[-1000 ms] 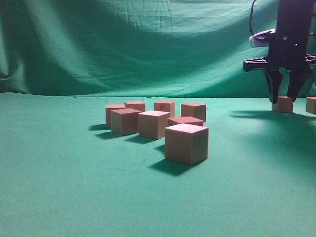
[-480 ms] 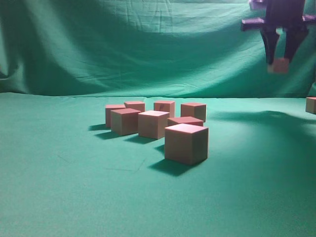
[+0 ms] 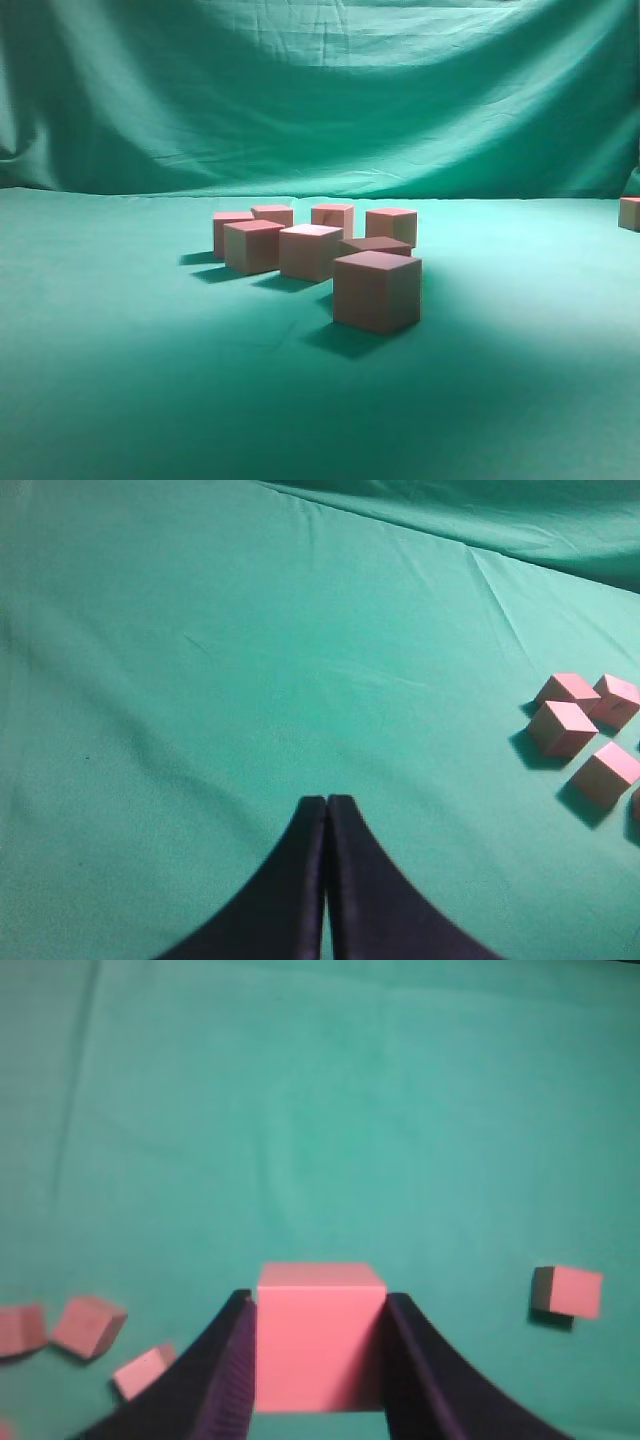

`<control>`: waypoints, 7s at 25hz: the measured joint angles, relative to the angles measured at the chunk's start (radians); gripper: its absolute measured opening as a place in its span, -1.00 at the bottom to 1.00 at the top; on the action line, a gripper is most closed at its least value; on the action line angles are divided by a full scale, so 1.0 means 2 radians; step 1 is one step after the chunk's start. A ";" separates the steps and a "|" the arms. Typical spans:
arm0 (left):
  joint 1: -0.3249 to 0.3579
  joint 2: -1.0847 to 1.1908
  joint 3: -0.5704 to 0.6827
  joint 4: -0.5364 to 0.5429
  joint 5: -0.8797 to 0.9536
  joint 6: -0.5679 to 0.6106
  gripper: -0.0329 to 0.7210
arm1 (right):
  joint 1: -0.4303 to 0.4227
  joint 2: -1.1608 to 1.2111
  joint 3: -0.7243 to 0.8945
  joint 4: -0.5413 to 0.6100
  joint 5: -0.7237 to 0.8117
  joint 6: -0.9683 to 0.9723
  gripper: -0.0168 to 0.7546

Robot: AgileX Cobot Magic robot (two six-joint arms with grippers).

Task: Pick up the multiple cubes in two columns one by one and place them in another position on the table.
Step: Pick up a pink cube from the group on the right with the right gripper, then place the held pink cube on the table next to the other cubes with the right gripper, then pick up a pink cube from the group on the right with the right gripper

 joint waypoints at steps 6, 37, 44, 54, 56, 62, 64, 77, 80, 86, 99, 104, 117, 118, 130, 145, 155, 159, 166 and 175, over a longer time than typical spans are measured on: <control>0.000 0.000 0.000 0.000 0.000 0.000 -0.91 | 0.072 -0.097 0.143 0.012 0.002 0.000 -0.25; 0.000 0.000 0.000 0.000 0.000 0.000 -0.91 | 0.325 -0.037 0.302 0.109 -0.063 -0.297 -0.25; 0.000 0.000 0.000 0.000 0.000 0.000 -0.91 | 0.325 -0.037 0.347 0.107 -0.153 -0.299 -0.25; 0.000 0.000 0.000 0.000 0.000 0.000 -0.91 | 0.303 -0.036 0.402 0.087 -0.210 -0.294 -0.25; 0.000 0.000 0.000 0.000 0.000 0.000 -0.91 | 0.294 -0.036 0.404 0.095 -0.214 -0.293 -0.25; 0.000 0.000 0.000 0.000 0.000 0.000 -0.91 | 0.292 -0.036 0.408 0.110 -0.227 -0.305 -0.25; 0.000 0.000 0.000 0.000 0.000 0.000 -0.91 | 0.292 -0.036 0.408 0.110 -0.228 -0.311 -0.25; 0.000 0.000 0.000 0.000 0.000 0.000 -0.91 | 0.292 -0.036 0.408 0.126 -0.222 -0.337 -0.25; 0.000 0.000 0.000 0.000 0.000 0.000 -0.91 | 0.292 -0.029 0.408 0.136 -0.226 -0.338 -0.25; 0.000 0.000 0.000 0.000 0.000 0.000 -0.91 | 0.292 -0.015 0.407 0.135 -0.218 -0.342 -0.25; 0.000 0.000 0.000 0.000 0.000 0.000 -0.91 | 0.293 -0.015 0.403 0.106 -0.214 -0.342 -0.25; 0.000 0.000 0.000 0.000 0.000 0.000 -0.91 | 0.293 -0.006 0.403 0.095 -0.210 -0.342 0.03; 0.000 0.000 0.000 0.000 0.000 0.000 -0.91 | 0.293 -0.004 0.294 0.098 -0.120 -0.337 0.57; 0.000 0.000 0.000 0.000 0.000 0.000 -0.91 | 0.293 -0.004 0.273 0.098 -0.106 -0.336 0.57; 0.000 0.000 0.000 0.000 0.000 0.000 -0.91 | 0.293 -0.028 0.113 -0.008 -0.004 -0.190 0.28; 0.000 0.000 0.000 0.000 0.000 0.000 -0.91 | 0.019 -0.150 0.192 -0.100 0.000 -0.017 0.21; 0.000 0.000 0.000 0.000 0.000 0.000 -0.91 | -0.131 -0.150 0.345 -0.077 -0.073 0.022 0.21; 0.000 0.000 0.000 0.000 0.000 0.000 -0.91 | -0.140 -0.140 0.351 -0.063 -0.142 0.024 0.21; 0.000 0.000 0.000 0.000 0.000 0.000 -0.91 | -0.140 -0.048 0.284 -0.057 -0.162 0.023 0.21; 0.000 0.000 0.000 0.000 0.000 0.000 -0.91 | -0.140 0.118 0.127 -0.054 -0.124 -0.001 0.21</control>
